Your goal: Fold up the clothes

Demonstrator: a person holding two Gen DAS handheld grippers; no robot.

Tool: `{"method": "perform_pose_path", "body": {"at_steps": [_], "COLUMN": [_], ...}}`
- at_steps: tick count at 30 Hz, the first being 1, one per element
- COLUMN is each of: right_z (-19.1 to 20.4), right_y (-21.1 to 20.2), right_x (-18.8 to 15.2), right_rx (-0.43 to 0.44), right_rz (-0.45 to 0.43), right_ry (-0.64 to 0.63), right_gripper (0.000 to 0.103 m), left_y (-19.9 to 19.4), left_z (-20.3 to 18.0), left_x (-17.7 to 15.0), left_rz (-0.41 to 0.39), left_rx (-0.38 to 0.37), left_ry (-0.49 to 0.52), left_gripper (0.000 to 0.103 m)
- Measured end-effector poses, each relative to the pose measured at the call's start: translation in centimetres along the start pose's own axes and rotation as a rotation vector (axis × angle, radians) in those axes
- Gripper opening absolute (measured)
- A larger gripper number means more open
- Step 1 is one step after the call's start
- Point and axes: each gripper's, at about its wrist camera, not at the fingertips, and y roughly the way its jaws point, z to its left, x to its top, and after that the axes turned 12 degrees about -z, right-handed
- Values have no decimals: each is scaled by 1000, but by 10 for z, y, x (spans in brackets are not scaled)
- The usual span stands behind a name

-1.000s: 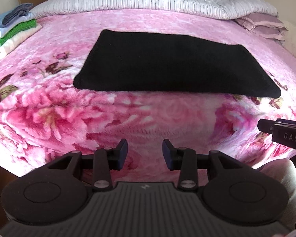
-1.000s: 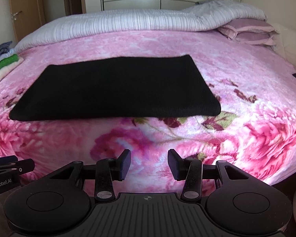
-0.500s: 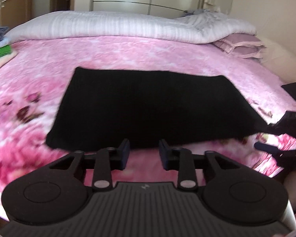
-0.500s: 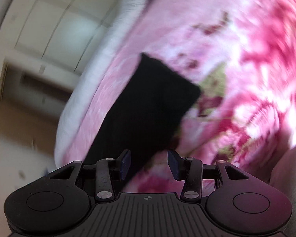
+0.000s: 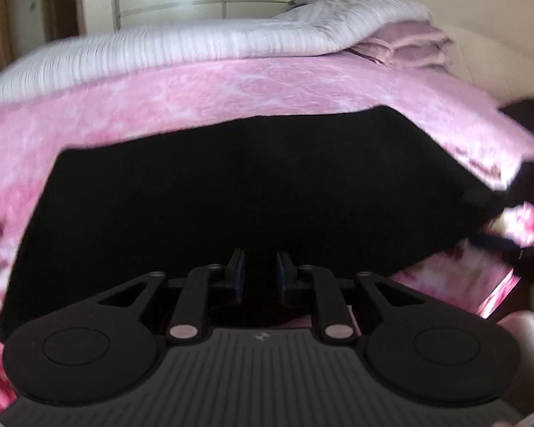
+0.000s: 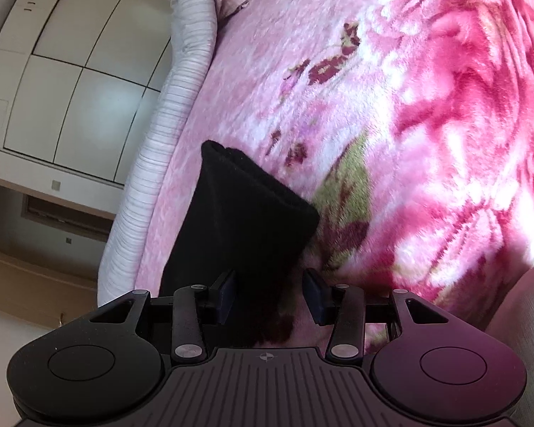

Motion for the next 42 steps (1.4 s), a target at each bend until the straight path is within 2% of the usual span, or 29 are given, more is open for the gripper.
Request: {"method": "perform_pose_path", "body": {"at_steps": [2,5,11,14,16,17,18,19,22,25,29,33,35,37,41,42], "right_z": [0,0,5,9,11,13,15,20,47,89,152,180,181,176,158,152], "right_y": [1,7,13,12,13,14,15,16,18,13,-5,-14,-11,-6,15,17], "right_x": [-2,-1,-3,-4,-4,-4,-4,-4,-12,-32,-92,-173,-209,-244,-290,-298], "right_rx": [7,19,17,8,-1,-6,-11,-26,-73,-83,69,256,325,389,425,428], "right_rz": [-9,-25,-46,-48,-42,-39,-36,-31,-34,-93,-232,-240,-211,-142,39,56], "right_ry": [2,13,-24,-52,-58,-69,-80,-116,-337,-623,-1079,-1444,-1565,-1667,-1832,-1870], "right_gripper": [45,45,45,45,45,45,44,31,21,17,13,13,13,13,15,26], "left_y": [-2,-6,0,-15,-23,-21,-18,-17,-25,-36,-54,-70,-74,-78,-83,-85], "left_z": [-3,4,6,24,40,47,54,62,88,112,151,180,185,190,197,197], "left_x": [3,6,4,13,15,14,11,9,6,2,-7,-23,-28,-32,-38,-39], "left_rz": [5,-16,2,-38,-64,-49,-17,-1,-13,-37,-60,-74,-75,-77,-81,-82], "left_rx": [5,-9,-6,-7,20,30,43,46,23,2,-16,-31,-28,-24,-35,-33], "left_ry": [7,-45,-32,-144,-176,-181,-190,-214,-348,-479,-655,-803,-823,-842,-884,-887], "left_gripper": [13,14,14,15,15,15,15,15,14,14,13,12,12,12,12,12]}}
